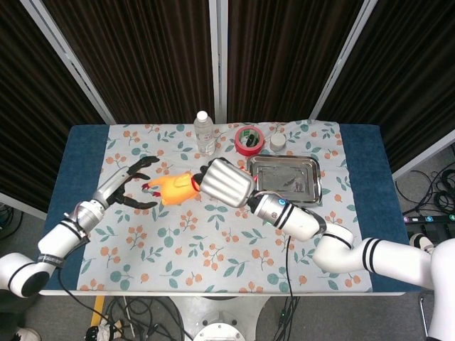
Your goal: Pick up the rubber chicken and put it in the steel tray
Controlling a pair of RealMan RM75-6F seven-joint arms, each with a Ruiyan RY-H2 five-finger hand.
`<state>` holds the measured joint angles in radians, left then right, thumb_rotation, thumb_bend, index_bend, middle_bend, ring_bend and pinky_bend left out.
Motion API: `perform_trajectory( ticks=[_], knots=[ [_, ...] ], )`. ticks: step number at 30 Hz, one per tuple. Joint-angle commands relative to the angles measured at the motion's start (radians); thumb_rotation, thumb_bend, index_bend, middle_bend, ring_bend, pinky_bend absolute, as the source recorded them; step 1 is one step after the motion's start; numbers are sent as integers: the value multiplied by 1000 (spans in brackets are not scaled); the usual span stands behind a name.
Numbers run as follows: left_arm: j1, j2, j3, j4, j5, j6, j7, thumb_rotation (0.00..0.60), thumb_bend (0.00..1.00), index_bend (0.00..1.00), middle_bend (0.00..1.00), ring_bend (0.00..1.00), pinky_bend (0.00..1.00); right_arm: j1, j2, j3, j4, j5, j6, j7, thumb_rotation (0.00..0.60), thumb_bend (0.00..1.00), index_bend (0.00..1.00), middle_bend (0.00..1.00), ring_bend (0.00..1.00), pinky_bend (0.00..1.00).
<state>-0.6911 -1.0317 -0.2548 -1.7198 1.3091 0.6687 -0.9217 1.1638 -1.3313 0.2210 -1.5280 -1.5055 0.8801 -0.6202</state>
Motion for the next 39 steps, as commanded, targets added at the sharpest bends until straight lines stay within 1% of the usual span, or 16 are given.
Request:
perform_trajectory(
  ticks=[1,6,12,15,18,22,24,26,27,32,35,37,38,39],
  knots=[
    [-5,11,1,-8,22,-14,-19,600,188,162,117,89,217,3,-4,2,2,-1,0,1,600,378,981,775,745,1000],
    [-30,8,3,-14,35,-45,-18,600,184,162,117,89,216,13,-19,8,11,3,-5,-4,600,378,981,775,746,1000],
    [-69,-3,-5,-6,9,-88,0,600,181,164,118,89,216,23,-30,13,12,5,-12,-9,600,378,981,775,746,1000],
    [-88,-4,-8,5,-14,-123,2,600,218,194,156,94,217,24,-33,13,10,8,-12,-7,600,379,982,776,746,1000],
    [-95,-10,-5,11,-27,-138,12,600,301,272,242,161,254,23,-34,12,9,7,-11,-4,600,378,981,776,746,1000],
    [-88,-34,-10,19,-72,-111,32,600,443,466,455,371,421,21,-35,8,8,5,-10,5,600,378,982,776,746,1000],
    [-90,-38,-11,22,-87,-115,44,600,493,537,532,454,491,19,-35,5,4,1,-6,9,600,379,982,777,749,1000],
    [-90,-43,-11,27,-97,-115,57,600,525,603,608,545,584,17,-35,4,-1,-2,-2,11,600,379,983,778,753,1000],
    [-90,-46,-12,27,-102,-113,63,600,531,622,631,569,610,16,-35,4,-4,-2,0,11,600,378,983,778,753,1000],
    [-81,-68,-23,27,-151,-73,101,600,596,776,806,726,738,12,-32,1,-18,-4,4,10,600,378,983,778,753,1000],
    [-77,-72,-30,21,-182,-66,111,600,635,818,848,764,780,8,-29,-4,-26,-5,2,4,600,377,983,778,753,1000],
    [-72,-74,-32,19,-191,-58,121,600,635,815,844,763,795,5,-28,-5,-25,-3,3,1,600,378,983,778,753,1000],
    [-69,-74,-32,16,-191,-54,127,600,628,772,814,736,782,4,-27,-6,-24,-2,3,0,600,379,983,778,753,1000],
    [-67,-68,-29,8,-180,-65,127,600,618,680,745,669,728,2,-26,-6,-21,-1,3,1,600,379,983,778,753,1000]
  ],
)
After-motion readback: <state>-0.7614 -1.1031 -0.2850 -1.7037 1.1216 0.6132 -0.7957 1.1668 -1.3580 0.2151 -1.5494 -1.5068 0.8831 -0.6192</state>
